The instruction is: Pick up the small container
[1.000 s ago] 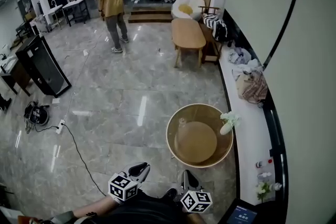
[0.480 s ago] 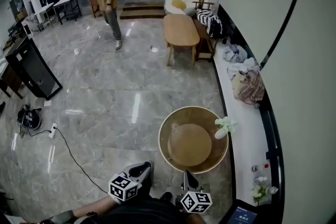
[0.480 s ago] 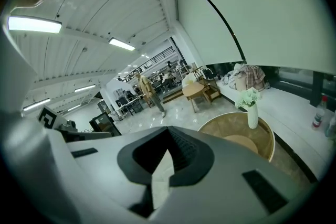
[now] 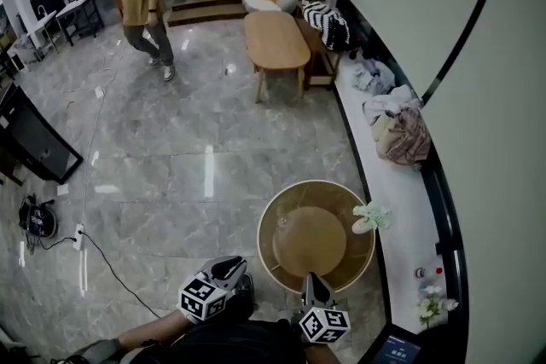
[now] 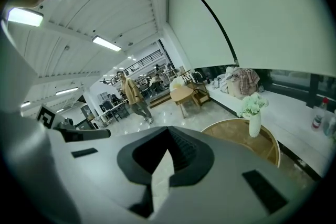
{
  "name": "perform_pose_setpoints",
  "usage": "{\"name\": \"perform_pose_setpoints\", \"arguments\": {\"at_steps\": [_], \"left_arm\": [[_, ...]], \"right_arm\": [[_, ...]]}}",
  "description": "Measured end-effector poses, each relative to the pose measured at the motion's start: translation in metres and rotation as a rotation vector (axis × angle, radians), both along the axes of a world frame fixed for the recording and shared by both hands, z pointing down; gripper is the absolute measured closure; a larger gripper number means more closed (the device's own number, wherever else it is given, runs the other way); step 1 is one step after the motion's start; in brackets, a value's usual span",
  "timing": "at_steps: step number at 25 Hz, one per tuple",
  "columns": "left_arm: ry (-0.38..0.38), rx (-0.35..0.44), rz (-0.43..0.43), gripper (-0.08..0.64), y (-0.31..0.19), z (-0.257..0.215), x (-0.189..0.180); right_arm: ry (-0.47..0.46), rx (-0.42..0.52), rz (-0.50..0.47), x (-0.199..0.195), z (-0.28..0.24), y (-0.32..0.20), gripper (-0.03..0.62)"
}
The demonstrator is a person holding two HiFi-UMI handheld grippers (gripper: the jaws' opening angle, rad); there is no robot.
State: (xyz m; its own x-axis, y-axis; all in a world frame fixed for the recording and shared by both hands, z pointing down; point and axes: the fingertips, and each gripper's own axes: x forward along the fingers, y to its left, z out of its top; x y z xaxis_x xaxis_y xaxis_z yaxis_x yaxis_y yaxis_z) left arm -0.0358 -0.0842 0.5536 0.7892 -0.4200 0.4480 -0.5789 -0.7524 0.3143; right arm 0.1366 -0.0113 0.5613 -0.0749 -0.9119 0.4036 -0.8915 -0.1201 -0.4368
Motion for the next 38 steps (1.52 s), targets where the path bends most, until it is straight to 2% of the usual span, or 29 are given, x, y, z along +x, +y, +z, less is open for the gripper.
{"name": "perform_pose_setpoints", "arguments": {"at_steps": [7, 12, 17, 20, 24, 28, 34, 38], "left_arm": [[-0.023, 0.025, 0.068, 0.523, -0.066, 0.017, 0.003], [-0.04, 0.087, 0.094, 0.522, -0.108, 0.04, 0.024], [-0.125, 0.146, 0.118, 0.506, -0.124, 0.088, 0.051], [-0.178, 0.135, 0.125, 0.48, -0.129, 0.131, 0.076], [-0.279, 0.064, 0.18, 0.46, -0.121, 0.195, 0.092], [-0.325, 0.068, 0.215, 0.442, -0.138, 0.253, 0.123], [-0.376, 0.049, 0.245, 0.42, -0.139, 0.316, 0.142], [-0.395, 0.035, 0.261, 0.364, -0.146, 0.356, 0.157]], "right_arm": [[0.021, -0.016, 0.047, -0.002, 0.005, -0.048, 0.594], [0.048, -0.023, 0.058, 0.013, 0.02, -0.075, 0.594], [0.023, -0.072, 0.063, 0.041, 0.059, -0.08, 0.594], [0.016, -0.081, 0.059, 0.069, 0.082, -0.087, 0.594], [-0.021, -0.135, 0.08, 0.088, 0.108, -0.081, 0.594], [-0.037, -0.156, 0.094, 0.111, 0.144, -0.092, 0.594], [-0.105, -0.224, 0.075, 0.099, 0.182, -0.089, 0.594], [-0.13, -0.268, 0.041, 0.09, 0.202, -0.084, 0.594]]}}
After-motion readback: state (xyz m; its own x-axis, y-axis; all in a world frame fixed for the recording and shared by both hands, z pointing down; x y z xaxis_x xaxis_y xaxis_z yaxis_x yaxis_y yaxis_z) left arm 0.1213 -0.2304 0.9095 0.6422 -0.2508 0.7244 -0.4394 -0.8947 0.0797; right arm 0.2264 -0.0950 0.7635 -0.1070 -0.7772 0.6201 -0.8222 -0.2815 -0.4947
